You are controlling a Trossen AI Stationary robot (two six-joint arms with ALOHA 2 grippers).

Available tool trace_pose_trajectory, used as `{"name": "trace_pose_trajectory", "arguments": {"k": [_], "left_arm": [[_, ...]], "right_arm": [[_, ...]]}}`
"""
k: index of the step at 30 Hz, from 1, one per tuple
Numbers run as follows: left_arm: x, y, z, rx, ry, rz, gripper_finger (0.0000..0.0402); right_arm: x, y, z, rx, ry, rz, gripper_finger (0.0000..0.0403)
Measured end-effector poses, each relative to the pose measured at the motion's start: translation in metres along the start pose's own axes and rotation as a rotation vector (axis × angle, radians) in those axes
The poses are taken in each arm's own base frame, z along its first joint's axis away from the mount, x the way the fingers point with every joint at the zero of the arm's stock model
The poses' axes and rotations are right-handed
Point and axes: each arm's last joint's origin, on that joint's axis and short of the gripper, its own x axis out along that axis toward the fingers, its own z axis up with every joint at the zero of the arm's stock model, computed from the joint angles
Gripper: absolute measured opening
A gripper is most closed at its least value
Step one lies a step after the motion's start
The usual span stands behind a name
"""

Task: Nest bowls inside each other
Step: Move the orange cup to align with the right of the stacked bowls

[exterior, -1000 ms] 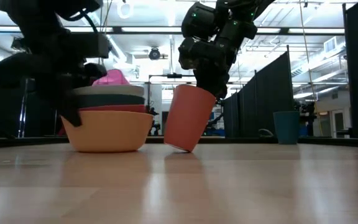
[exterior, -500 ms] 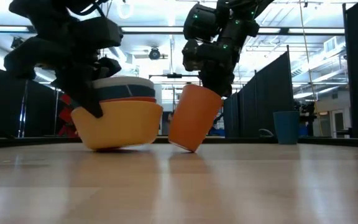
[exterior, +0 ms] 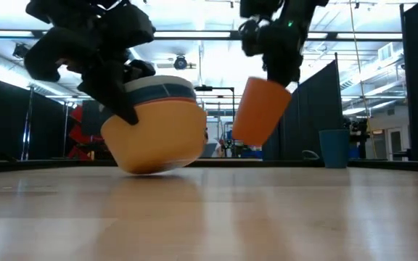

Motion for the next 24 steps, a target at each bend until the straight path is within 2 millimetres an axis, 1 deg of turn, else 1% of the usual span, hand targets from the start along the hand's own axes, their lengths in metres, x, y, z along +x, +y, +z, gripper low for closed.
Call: {"name": "trace_pose_trajectory", "arguments": {"k": [2, 4, 8, 24], "left_arm": [[0.000, 0.002, 0.001, -0.004, -0.015, -0.003, 0.0025], [0.000, 0.003, 0.003, 0.002, -0.033, -0.011, 0.0025], [0.004, 0.007, 0.008, 0.005, -0.061, -0.015, 0.0025], [0.040, 0.013, 0.039, 0.046, 0.064, -0.048, 0.0026]], "right_arm": [[-0.009, 0.000, -0.004, 0.014, -0.007, -0.001, 0.0001], [-0.014, 0.000, -0.007, 0.019, 0.008, -0.003, 0.0001], [-0.015, 0.001, -0.014, 0.029, 0.059, -0.033, 0.0001], [-0.016, 0.000, -0.016, 0.045, 0.084, -0.050, 0.0000]]}}
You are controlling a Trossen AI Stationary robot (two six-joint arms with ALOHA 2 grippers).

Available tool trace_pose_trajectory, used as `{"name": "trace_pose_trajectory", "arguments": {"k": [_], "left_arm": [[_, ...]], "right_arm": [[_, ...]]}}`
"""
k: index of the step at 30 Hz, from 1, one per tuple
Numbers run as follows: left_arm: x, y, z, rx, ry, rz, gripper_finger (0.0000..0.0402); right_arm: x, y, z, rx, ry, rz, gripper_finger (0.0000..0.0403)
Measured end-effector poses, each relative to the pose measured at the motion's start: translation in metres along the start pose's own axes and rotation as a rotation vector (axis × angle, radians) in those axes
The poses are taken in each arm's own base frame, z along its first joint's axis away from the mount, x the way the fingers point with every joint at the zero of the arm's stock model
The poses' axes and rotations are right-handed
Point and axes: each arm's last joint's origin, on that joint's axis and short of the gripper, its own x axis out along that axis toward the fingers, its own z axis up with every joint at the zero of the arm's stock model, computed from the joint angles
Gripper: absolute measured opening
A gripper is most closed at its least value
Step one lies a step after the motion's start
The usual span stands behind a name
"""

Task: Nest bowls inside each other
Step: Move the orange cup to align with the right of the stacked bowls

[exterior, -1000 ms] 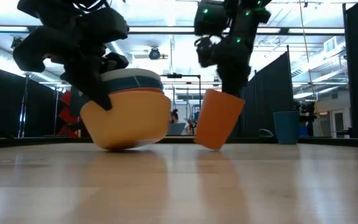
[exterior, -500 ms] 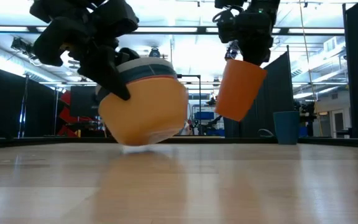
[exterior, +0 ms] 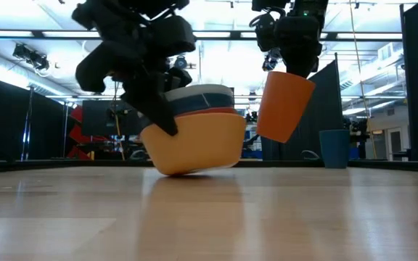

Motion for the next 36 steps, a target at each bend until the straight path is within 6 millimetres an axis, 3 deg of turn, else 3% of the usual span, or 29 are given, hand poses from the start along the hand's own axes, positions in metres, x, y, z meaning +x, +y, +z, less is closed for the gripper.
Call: {"name": "trace_pose_trajectory", "arguments": {"k": [3, 9, 13, 30, 36], "left_arm": [[0.000, 0.001, 0.001, -0.025, 0.020, 0.015, 0.0054], [0.000, 0.002, -0.002, -0.057, 0.056, 0.064, 0.0177], [0.000, 0.002, -0.001, -0.062, 0.046, 0.067, 0.0232], [-0.045, 0.015, 0.041, -0.047, 0.046, 0.138, 0.0235], [-0.057, 0.017, 0.047, -0.047, 0.029, 0.145, 0.0226]], "right_arm": [[0.000, 0.000, 0.000, 0.000, 0.001, -0.001, 0.0000], [0.000, 0.000, 0.000, 0.000, 0.001, 0.000, 0.0000], [0.000, 0.000, 0.000, -0.001, 0.001, 0.000, 0.0000], [0.020, 0.000, -0.011, 0.018, 0.079, 0.015, 0.0000], [0.045, -0.001, -0.020, 0.030, 0.105, 0.061, 0.0000]]}}
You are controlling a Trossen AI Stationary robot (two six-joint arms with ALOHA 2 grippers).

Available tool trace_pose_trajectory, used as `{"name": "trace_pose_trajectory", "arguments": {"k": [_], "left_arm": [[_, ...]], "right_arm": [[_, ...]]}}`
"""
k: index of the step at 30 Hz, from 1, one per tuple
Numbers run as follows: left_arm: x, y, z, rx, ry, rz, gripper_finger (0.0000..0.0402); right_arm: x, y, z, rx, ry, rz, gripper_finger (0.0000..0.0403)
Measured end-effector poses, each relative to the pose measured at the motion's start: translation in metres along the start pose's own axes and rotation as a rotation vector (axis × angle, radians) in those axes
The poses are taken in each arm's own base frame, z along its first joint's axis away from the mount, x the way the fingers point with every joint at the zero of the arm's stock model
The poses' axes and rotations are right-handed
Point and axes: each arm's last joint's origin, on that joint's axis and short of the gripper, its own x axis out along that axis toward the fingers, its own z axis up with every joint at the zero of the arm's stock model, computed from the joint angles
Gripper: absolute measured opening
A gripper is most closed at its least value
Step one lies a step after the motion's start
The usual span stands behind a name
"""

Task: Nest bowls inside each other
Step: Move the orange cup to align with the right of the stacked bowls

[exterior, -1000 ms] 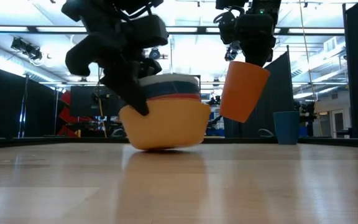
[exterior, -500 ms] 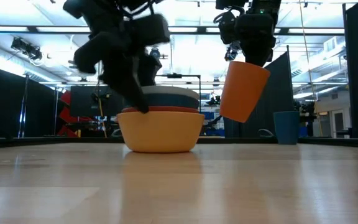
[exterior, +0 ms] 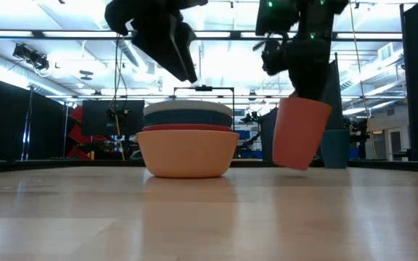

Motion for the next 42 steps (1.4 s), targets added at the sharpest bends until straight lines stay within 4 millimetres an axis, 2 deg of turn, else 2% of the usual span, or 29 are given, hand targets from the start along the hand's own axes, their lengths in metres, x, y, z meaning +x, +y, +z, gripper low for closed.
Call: {"name": "trace_pose_trajectory", "arguments": {"k": [7, 24, 36, 42], "left_arm": [[-0.001, 0.001, 0.000, -0.002, 0.002, 0.001, 0.0225], [-0.001, 0.001, 0.000, -0.005, 0.002, 0.000, 0.0219], [-0.001, 0.001, 0.000, -0.009, 0.002, -0.001, 0.0219], [-0.001, 0.001, -0.001, -0.009, 0.011, 0.001, 0.0218]], "right_arm": [[0.012, -0.009, 0.004, 0.013, -0.049, 0.060, 0.0000], [0.012, -0.011, 0.014, 0.003, -0.119, 0.159, 0.0008], [0.012, -0.011, 0.015, 0.004, -0.131, 0.163, 0.0084], [0.007, -0.011, 0.018, 0.003, -0.146, 0.173, 0.0106]]}}
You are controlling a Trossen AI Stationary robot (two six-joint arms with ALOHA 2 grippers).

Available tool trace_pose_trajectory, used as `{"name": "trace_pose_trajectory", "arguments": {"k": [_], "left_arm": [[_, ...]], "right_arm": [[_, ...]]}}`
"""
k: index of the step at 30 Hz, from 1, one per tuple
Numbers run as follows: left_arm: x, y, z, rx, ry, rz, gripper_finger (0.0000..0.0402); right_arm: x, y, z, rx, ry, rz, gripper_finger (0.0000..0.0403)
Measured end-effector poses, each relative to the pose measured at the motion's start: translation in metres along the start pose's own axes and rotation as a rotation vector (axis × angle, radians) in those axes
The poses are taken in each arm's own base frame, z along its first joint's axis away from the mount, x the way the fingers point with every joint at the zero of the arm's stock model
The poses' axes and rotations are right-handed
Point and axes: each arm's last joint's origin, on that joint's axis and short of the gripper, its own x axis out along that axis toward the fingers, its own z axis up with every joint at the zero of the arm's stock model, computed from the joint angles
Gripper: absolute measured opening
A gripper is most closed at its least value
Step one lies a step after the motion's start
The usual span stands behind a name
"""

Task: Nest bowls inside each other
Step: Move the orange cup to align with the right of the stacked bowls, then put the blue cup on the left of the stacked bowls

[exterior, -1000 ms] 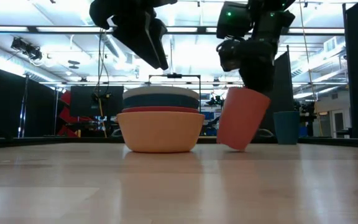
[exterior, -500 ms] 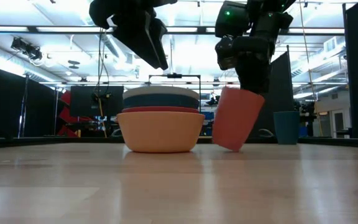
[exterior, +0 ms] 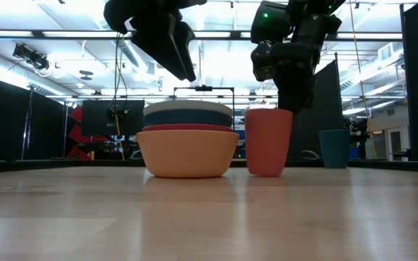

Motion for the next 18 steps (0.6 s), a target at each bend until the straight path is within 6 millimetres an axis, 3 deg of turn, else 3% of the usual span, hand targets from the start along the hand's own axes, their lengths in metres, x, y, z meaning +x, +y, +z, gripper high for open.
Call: {"name": "trace_pose_trajectory", "arguments": {"k": [18], "left_arm": [[-0.002, 0.001, -0.008, -0.002, 0.078, 0.045, 0.0219]], "right_arm": [[-0.023, 0.005, 0.017, -0.016, -0.048, 0.047, 0.0153]]}}
